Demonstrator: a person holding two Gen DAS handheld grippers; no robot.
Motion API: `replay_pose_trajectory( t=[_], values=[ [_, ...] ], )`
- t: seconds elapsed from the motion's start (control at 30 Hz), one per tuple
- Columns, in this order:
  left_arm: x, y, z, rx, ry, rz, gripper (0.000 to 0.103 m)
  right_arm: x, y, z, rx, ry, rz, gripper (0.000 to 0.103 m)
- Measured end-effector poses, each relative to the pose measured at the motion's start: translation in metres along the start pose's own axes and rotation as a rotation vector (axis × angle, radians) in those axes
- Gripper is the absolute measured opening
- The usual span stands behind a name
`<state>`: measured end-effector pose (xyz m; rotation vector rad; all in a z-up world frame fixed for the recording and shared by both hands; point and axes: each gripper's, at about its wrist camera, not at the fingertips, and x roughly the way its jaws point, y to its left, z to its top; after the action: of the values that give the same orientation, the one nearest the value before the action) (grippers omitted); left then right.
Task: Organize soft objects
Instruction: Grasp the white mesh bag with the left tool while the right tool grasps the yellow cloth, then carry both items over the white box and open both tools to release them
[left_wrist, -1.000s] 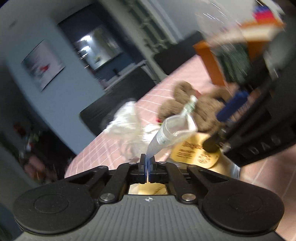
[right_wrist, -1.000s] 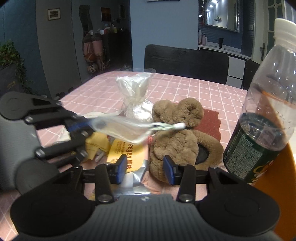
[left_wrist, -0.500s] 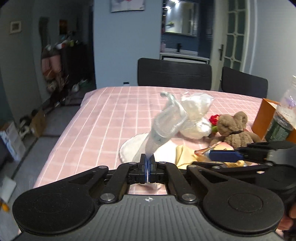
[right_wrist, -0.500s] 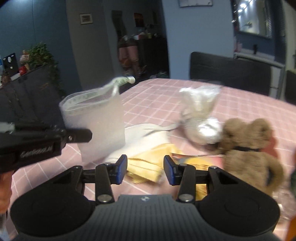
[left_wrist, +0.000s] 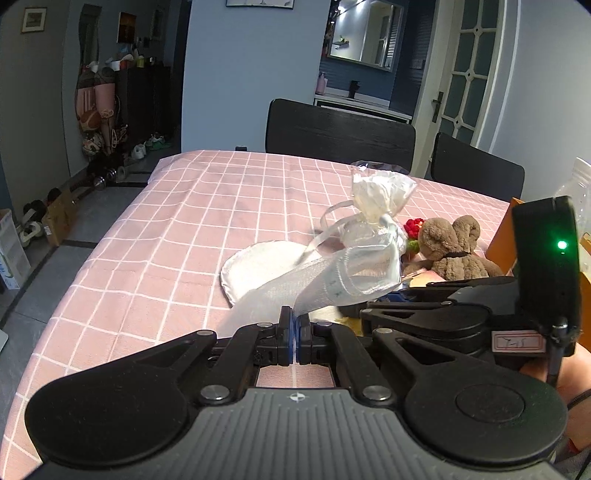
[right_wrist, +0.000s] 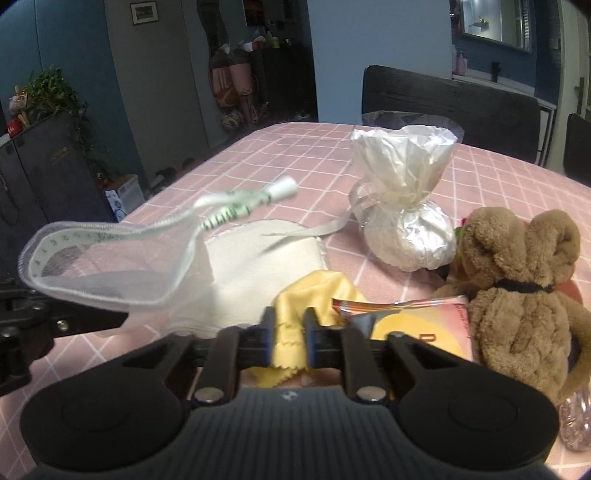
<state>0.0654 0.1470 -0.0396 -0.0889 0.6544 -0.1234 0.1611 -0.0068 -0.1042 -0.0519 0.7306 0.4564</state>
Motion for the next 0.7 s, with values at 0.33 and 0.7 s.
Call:
replay_pose_trajectory(
  t=[0.33, 0.7],
  values=[
    [-0.017, -0.008, 0.009, -0.013, -0.048, -0.007, 0.001, -0.031, 0.002, 0.008, -0.029, -0.079, 0.004, 0.004],
    [-0.074, -0.026, 0.019, -0.006, -0.091, -0.077, 0.000, -0.114, 0.014, 0.013, -0.021, -0.175, 0.090, 0.004]
  ],
)
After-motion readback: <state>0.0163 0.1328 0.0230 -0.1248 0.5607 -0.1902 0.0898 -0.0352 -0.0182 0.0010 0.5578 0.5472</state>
